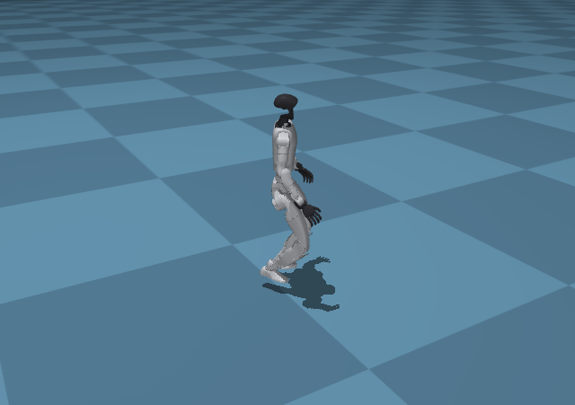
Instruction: Dance
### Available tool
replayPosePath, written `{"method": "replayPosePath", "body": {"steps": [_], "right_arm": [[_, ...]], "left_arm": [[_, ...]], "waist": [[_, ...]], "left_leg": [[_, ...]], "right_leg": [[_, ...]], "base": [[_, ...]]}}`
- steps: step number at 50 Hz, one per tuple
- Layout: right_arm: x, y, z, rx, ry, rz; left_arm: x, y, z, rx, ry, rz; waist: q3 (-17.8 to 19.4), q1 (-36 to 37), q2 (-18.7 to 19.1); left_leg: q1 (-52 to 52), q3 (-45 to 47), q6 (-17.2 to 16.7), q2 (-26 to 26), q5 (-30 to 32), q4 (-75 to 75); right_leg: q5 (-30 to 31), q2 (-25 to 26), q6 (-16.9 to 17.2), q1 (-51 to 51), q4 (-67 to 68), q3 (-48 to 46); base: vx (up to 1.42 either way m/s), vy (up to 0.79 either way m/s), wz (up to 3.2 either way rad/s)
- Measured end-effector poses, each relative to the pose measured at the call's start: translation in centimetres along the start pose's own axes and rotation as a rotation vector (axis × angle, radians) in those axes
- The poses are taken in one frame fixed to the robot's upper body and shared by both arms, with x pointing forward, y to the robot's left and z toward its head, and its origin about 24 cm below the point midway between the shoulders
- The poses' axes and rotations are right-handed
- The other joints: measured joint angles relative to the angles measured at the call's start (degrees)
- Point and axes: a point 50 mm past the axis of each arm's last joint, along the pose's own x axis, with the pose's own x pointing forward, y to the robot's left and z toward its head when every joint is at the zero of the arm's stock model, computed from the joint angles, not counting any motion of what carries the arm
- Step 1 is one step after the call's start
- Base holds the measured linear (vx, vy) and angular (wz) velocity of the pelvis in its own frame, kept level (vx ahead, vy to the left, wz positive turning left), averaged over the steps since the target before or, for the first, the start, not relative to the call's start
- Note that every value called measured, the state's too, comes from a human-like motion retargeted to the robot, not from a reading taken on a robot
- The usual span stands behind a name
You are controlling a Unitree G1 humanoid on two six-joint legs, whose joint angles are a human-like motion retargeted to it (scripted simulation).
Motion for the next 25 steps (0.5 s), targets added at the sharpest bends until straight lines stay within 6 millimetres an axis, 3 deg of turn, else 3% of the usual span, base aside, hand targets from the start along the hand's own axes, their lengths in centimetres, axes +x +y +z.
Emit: {"method": "replayPosePath", "body": {"steps": [4,9,13,16,20,25], "right_arm": [[0.3,-1.0,-0.1,0.022,0.017,0.000],[0.6,-1.7,-0.2,0.071,0.043,0.013],[0.7,-1.4,-0.1,0.102,0.058,0.058],[0.7,-0.9,0.0,0.105,0.063,0.113],[0.9,-0.4,0.4,0.085,0.067,0.187],[1.2,-0.1,0.8,0.068,0.077,0.228]], "left_arm": [[-0.2,1.3,-2.1,-0.010,0.089,0.011],[-0.4,3.3,-4.2,-0.047,0.182,0.035],[-0.5,4.4,-5.0,-0.097,0.225,0.047],[-0.3,4.4,-4.9,-0.132,0.236,0.029],[0.0,3.3,-4.2,-0.139,0.230,-0.040],[0.1,0.3,-2.9,-0.073,0.218,-0.176]], "waist": [[-0.1,0.8,-3.0],[-1.3,1.6,-6.6],[-2.2,2.5,-9.6],[-2.4,3.8,-10.8],[-2.4,5.4,-9.8],[-2.2,4.3,-6.7]], "left_leg": [[1.0,-6.4,-0.8,-4.3,1.6,-1.7],[1.2,-16.7,-2.4,-9.2,4.0,-3.5],[0.1,-24.5,-3.9,-12.6,5.6,-4.1],[-2.2,-28.2,-5.5,-13.5,6.3,-3.2],[-8.0,-26.8,-7.3,-10.1,7.2,-0.2],[-16.5,-12.6,-3.8,3.5,5.4,4.1]], "right_leg": [[-0.1,3.0,1.1,-2.0,-0.8,7.6],[0.2,12.1,2.8,-2.2,-6.5,20.9],[-0.3,18.0,2.9,-0.3,-10.0,28.2],[-1.4,19.6,1.2,0.6,-12.1,27.7],[-2.0,20.8,-1.3,0.3,-15.3,21.9],[-2.0,20.2,-3.0,0.4,-18.9,11.7]], "base": [[0.07,-0.06,1.80],[0.05,-0.10,2.13],[0.01,-0.16,2.22],[-0.02,-0.22,2.00],[-0.07,-0.24,1.83],[-0.10,-0.21,1.93]]}}
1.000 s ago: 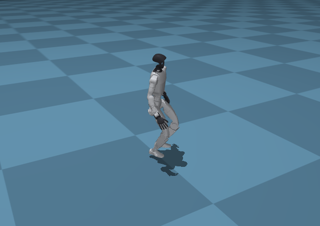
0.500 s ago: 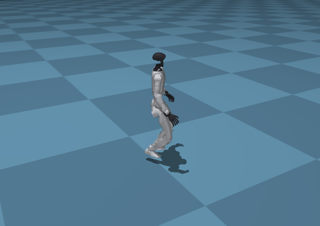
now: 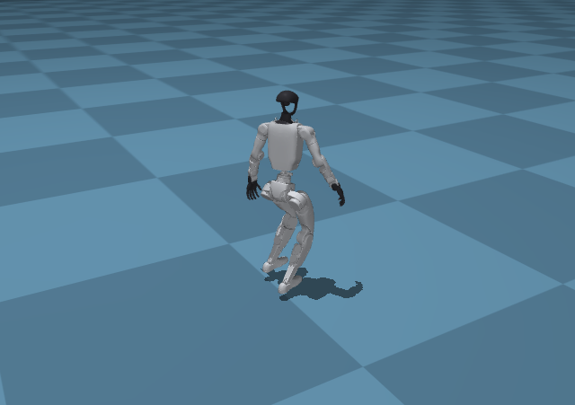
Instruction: Dance
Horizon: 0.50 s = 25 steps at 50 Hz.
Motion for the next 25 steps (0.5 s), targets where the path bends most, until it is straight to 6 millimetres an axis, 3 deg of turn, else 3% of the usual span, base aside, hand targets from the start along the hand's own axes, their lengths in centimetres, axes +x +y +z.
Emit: {"method": "replayPosePath", "body": {"steps": [5,10,20,25], "right_arm": [[0.3,0.6,0.7,0.021,-0.005,0.010],[0.4,2.2,2.0,0.069,-0.045,0.031],[0.2,5.2,3.9,0.163,-0.113,0.044],[0.2,5.4,4.3,0.168,-0.122,0.030]], "left_arm": [[0.0,-2.7,0.9,0.069,-0.006,-0.107],[0.0,-4.0,2.1,0.105,-0.047,-0.157],[0.0,-4.2,4.6,0.146,-0.180,-0.134],[0.1,-3.1,5.0,0.133,-0.211,-0.082]], "waist": [[-0.4,-3.3,3.0],[-1.1,-8.2,5.3],[-2.4,-16.4,7.2],[-4.1,-18.9,5.4]], "left_leg": [[-0.1,14.2,3.0,12.7,-3.1,0.6],[4.9,23.9,3.1,19.2,-4.9,-3.2],[11.1,29.4,0.4,20.4,-4.1,-9.6],[15.4,33.3,1.5,16.2,-2.7,-18.3]], "right_leg": [[0.7,-0.9,-0.5,0.4,-3.3,-8.1],[2.1,-1.5,-0.3,0.3,-5.8,-12.3],[4.8,-1.7,2.1,-2.6,-4.8,-10.4],[6.0,-3.3,4.4,-3.4,-6.6,-7.1]], "base": [[-0.12,-0.15,1.59],[-0.11,-0.08,0.91],[-0.07,0.01,-0.22],[-0.01,0.08,-0.56]]}}
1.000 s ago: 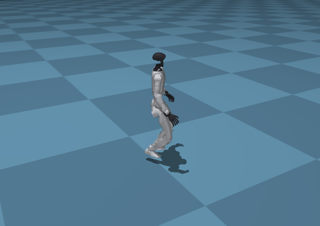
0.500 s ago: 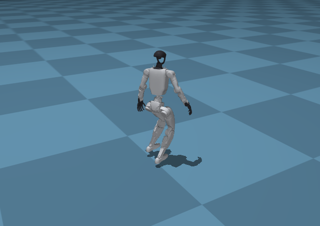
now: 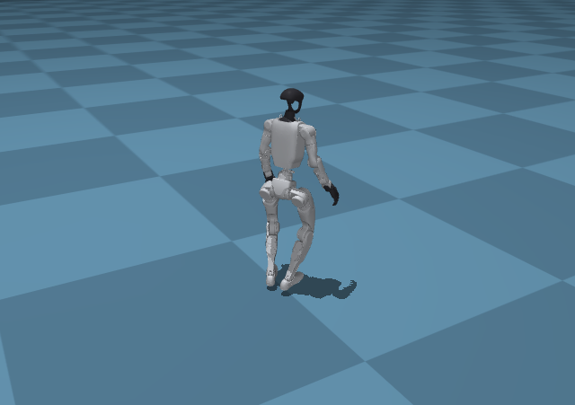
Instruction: Dance
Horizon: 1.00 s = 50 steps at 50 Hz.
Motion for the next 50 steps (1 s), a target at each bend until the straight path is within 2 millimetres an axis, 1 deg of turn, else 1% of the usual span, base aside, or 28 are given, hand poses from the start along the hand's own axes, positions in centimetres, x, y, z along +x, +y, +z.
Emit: {"method": "replayPosePath", "body": {"steps": [2,3,5,7,8,10,13,15,18,20,22,25,27,30,34,37,38,41,43,45,46,47,48,50], "right_arm": [[-0.2,0.1,-0.5,-0.006,0.017,0.000],[-0.1,0.0,-0.5,-0.009,0.019,-0.004],[-0.3,0.1,-1.1,-0.016,0.042,-0.004],[-0.2,-0.1,-1.2,-0.022,0.056,-0.006],[-0.3,0.0,-1.7,-0.026,0.071,-0.004],[-0.2,-0.2,-1.8,-0.033,0.087,-0.003],[-0.6,-0.2,-2.8,-0.044,0.123,0.002],[-0.4,-0.5,-2.7,-0.047,0.130,0.000],[-0.7,-0.5,-3.4,-0.053,0.152,0.001],[-0.5,-0.8,-3.2,-0.047,0.150,-0.005],[-0.8,-0.8,-3.7,-0.047,0.161,-0.009],[-1.0,-0.8,-4.1,-0.038,0.166,-0.016],[-0.9,-1.0,-3.9,-0.024,0.154,-0.029],[-1.0,-1.6,-3.9,-0.024,0.140,-0.055],[-0.7,-2.2,-2.4,-0.015,0.061,-0.086],[-0.4,-2.5,-0.7,-0.008,-0.019,-0.105],[-0.3,-2.7,0.2,-0.006,-0.056,-0.113],[-0.3,-3.2,1.6,-0.013,-0.131,-0.141],[-0.3,-3.6,2.5,-0.020,-0.182,-0.165],[-0.5,-4.1,3.2,-0.030,-0.223,-0.197],[-0.5,-4.5,3.9,-0.032,-0.246,-0.226],[-0.6,-4.9,4.2,-0.038,-0.263,-0.253],[-0.7,-5.4,4.2,-0.050,-0.265,-0.272],[-0.8,-6.5,4.2,-0.074,-0.269,-0.329]], "left_arm": [[-0.1,-0.3,-0.3,-0.001,0.008,-0.001],[-0.1,-0.1,-0.4,-0.003,0.008,0.007],[-0.3,-0.4,-0.8,-0.006,0.020,0.003],[-0.3,-0.3,-1.0,-0.011,0.027,0.007],[-0.4,-0.6,-1.2,-0.015,0.034,0.002],[-0.4,-0.4,-1.4,-0.019,0.041,0.004],[-0.7,-1.1,-1.9,-0.026,0.058,-0.012],[-0.7,-0.9,-2.0,-0.027,0.059,-0.009],[-0.9,-1.6,-2.5,-0.034,0.074,-0.024],[-0.9,-1.2,-2.5,-0.036,0.074,-0.017],[-1.1,-1.8,-2.8,-0.045,0.083,-0.025],[-1.3,-2.0,-3.3,-0.057,0.096,-0.019],[-1.3,-1.4,-3.4,-0.063,0.098,-0.001],[-1.6,-1.9,-4.1,-0.079,0.117,0.001],[-1.9,-2.1,-4.8,-0.104,0.139,0.012],[-2.2,-2.2,-5.4,-0.130,0.156,0.020],[-2.2,-1.8,-5.6,-0.143,0.159,0.029],[-2.7,-2.5,-6.5,-0.175,0.186,0.027],[-3.2,-2.6,-7.3,-0.196,0.207,0.038],[-3.6,-2.5,-8.1,-0.213,0.228,0.057],[-3.7,-1.8,-8.3,-0.219,0.227,0.079],[-3.8,-1.3,-8.6,-0.224,0.228,0.094],[-4.0,-1.4,-8.9,-0.229,0.236,0.099],[-4.2,-1.0,-9.1,-0.236,0.230,0.122]], "waist": [[0.0,-0.7,-0.5],[-0.5,-0.9,-1.1],[-0.5,-1.5,-1.8],[-1.2,-1.7,-2.7],[-1.1,-1.9,-3.1],[-1.6,-1.8,-3.7],[-1.6,-2.3,-4.9],[-2.0,-1.7,-5.0],[-1.9,-2.2,-6.4],[-2.0,-1.7,-6.4],[-1.8,-2.2,-7.5],[-2.0,-2.5,-8.7],[-1.8,-1.9,-8.5],[-1.7,-2.7,-10.5],[-1.8,-3.4,-12.4],[-1.5,-3.7,-13.1],[-0.9,-3.2,-12.2],[-0.3,-3.5,-13.9],[0.2,-3.4,-15.0],[1.3,-3.2,-15.5],[3.0,-1.1,-10.2],[4.3,0.5,-6.6],[4.9,1.1,-6.2],[6.0,3.3,-4.3]], "left_leg": [[0.3,1.1,-0.1,0.1,-0.5,1.3],[1.8,2.0,0.4,-1.7,0.2,-2.3],[2.1,3.1,0.3,-1.7,-0.2,-0.9],[4.7,4.4,1.1,-4.6,0.8,-6.5],[4.6,5.0,0.8,-4.3,0.6,-5.1],[7.3,5.9,1.6,-7.0,1.4,-10.6],[7.1,7.2,1.0,-6.8,1.0,-7.5],[10.7,7.4,2.0,-10.0,2.5,-15.4],[10.7,8.6,1.2,-10.1,2.5,-12.8],[14.5,8.2,2.3,-13.4,4.4,-21.3],[14.7,9.1,1.5,-13.7,4.9,-19.7],[15.1,9.4,1.3,-14.5,4.5,-18.7],[19.4,8.5,2.2,-17.3,7.1,-28.1],[20.2,9.5,1.3,-18.2,7.7,-26.9],[21.3,10.0,1.0,-19.1,7.3,-26.2],[22.6,10.2,1.0,-19.0,7.1,-26.6],[24.5,9.6,1.4,-18.6,7.5,-29.6],[25.1,10.4,1.0,-18.0,7.5,-26.3],[24.1,9.1,1.4,-17.0,5.8,-20.4],[21.8,7.9,2.0,-14.1,4.1,-10.5],[16.7,6.5,1.4,-3.0,0.7,3.4],[12.8,5.3,1.0,5.1,-1.4,13.9],[11.4,4.3,1.3,7.1,-1.1,18.0],[6.5,0.5,1.8,10.9,-1.9,24.6]], "right_leg": [[-0.1,-0.8,0.8,-1.1,2.4,0.8],[0.0,-1.4,1.3,-0.9,1.4,1.5],[-0.2,-2.4,2.0,-1.9,3.7,2.3],[-0.2,-3.3,2.9,-1.6,2.4,3.4],[-0.3,-3.9,3.1,-2.2,3.9,3.8],[-0.3,-4.4,3.9,-1.5,2.5,4.5],[-0.9,-6.1,4.3,-2.9,6.0,5.6],[-0.7,-6.1,4.8,-1.3,2.9,5.9],[-1.4,-8.0,5.1,-2.4,6.3,7.1],[-1.5,-7.8,5.3,-0.6,3.4,7.2],[-1.9,-9.3,5.4,-1.4,5.9,8.3],[-3.1,-10.6,5.5,-1.8,8.0,9.3],[-2.9,-9.8,5.5,0.3,4.9,8.8],[-3.8,-11.8,5.6,-0.5,8.1,10.4],[-5.0,-13.2,5.8,-0.5,10.4,11.1],[-5.3,-13.1,5.8,0.4,10.7,10.9],[-4.8,-11.4,5.5,2.3,8.4,9.8],[-4.8,-12.1,5.5,2.7,10.4,10.9],[-5.3,-12.0,5.2,3.2,11.7,12.0],[-6.0,-11.0,4.6,4.1,12.7,12.5],[-4.4,-3.8,2.8,5.8,9.2,9.1],[-3.4,1.3,1.5,6.9,7.2,7.0],[-3.4,2.4,1.0,6.7,8.2,7.4],[-2.9,6.1,0.2,6.7,7.9,8.1]], "base": [[-0.01,0.09,-0.49],[0.02,0.10,-0.42],[0.00,0.08,-0.40],[0.04,0.09,-0.37],[0.02,0.07,-0.33],[0.05,0.08,-0.32],[-0.01,0.03,-0.23],[0.11,0.09,-0.24],[0.00,0.00,0.00],[0.12,0.07,-0.12],[-0.02,-0.03,0.02],[0.04,0.01,-0.02],[0.13,0.03,-0.12],[0.01,-0.07,0.02],[0.04,-0.05,0.00],[0.07,-0.04,-0.13],[0.11,-0.02,-0.33],[0.00,-0.10,-0.20],[0.01,-0.08,-0.31],[0.02,-0.05,-0.50],[0.02,-0.02,-0.90],[0.00,-0.02,-1.04],[0.00,-0.02,-0.90],[0.05,0.01,-1.02]]}}
